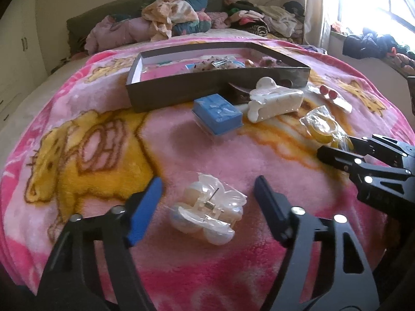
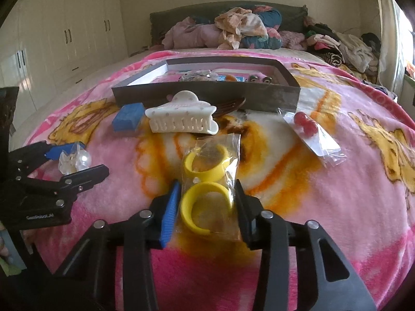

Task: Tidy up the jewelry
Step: 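Move the left tool onto the clear claw clip while the right tool reaches the yellow bangles bag, then carry the claw clip with the left tool into the tray while the right tool carries the bangles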

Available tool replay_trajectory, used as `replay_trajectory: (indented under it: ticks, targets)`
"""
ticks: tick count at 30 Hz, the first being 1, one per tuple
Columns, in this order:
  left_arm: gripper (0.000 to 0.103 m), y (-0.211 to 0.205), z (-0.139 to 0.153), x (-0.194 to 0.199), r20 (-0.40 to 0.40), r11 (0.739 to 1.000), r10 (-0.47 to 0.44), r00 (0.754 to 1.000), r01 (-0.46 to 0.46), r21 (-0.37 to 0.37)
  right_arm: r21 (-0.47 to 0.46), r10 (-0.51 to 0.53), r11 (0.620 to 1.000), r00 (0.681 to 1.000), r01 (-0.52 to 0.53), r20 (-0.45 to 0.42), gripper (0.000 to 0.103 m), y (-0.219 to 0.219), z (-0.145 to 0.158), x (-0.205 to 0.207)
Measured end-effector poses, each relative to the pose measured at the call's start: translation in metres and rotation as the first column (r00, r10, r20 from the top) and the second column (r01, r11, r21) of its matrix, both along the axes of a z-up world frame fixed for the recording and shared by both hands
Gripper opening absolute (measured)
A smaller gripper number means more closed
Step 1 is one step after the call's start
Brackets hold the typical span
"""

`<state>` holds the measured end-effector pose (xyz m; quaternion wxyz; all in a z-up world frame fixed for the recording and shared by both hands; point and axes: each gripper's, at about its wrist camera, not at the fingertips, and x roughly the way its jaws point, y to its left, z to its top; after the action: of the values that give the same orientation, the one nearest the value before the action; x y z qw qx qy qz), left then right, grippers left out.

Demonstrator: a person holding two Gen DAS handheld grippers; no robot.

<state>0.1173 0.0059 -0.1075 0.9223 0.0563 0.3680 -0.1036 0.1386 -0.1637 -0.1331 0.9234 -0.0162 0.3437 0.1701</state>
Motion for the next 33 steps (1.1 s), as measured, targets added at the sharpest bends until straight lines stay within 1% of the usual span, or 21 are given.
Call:
replay_trajectory:
  ticks: [1, 2, 4, 11, 21, 26, 33]
  targets:
    - [0.045, -0.001, 0.000, -0.001, 0.001, 1.000, -0.007, 1.000, 0.007, 0.002, 0.004, -0.002, 1.000, 1.000, 0.002, 0.002, 0.035, -0.001, 0.001, 0.000]
    - [0.039, -0.002, 0.001, -0.001, 0.003, 1.000, -0.008, 1.000, 0.008, 0.007, 0.007, -0.002, 1.000, 1.000, 0.002, 0.004, 0.035, -0.002, 0.001, 0.000]
    - [0.039, -0.004, 0.001, -0.001, 0.007, 1.000, -0.012, 1.000, 0.012, 0.013, 0.015, -0.003, 1.000, 1.000, 0.003, 0.004, 0.035, -0.005, 0.003, -0.001]
    - [0.039, -0.004, 0.007, -0.002, 0.012, 1.000, -0.019, 1.000, 0.019, -0.010, 0.040, -0.016, 0.999, 1.000, 0.016, 0.003, 0.035, -0.014, 0.009, -0.005]
    - [0.039, -0.024, 0.023, -0.003, 0.041, 0.998, -0.057, 0.998, 0.058, -0.034, 0.074, -0.036, 0.997, 0.999, 0.035, 0.010, 0.035, -0.030, 0.024, -0.011]
    - [0.039, -0.035, 0.031, -0.001, 0.051, 0.996, -0.072, 0.996, 0.074, -0.044, 0.089, -0.056, 0.995, 0.998, 0.053, 0.026, 0.035, -0.040, 0.033, -0.013]
    - [0.039, -0.048, 0.041, 0.005, 0.065, 0.995, -0.086, 0.994, 0.089, -0.054, 0.087, -0.069, 0.994, 0.996, 0.063, 0.059, 0.035, -0.048, 0.045, -0.015]
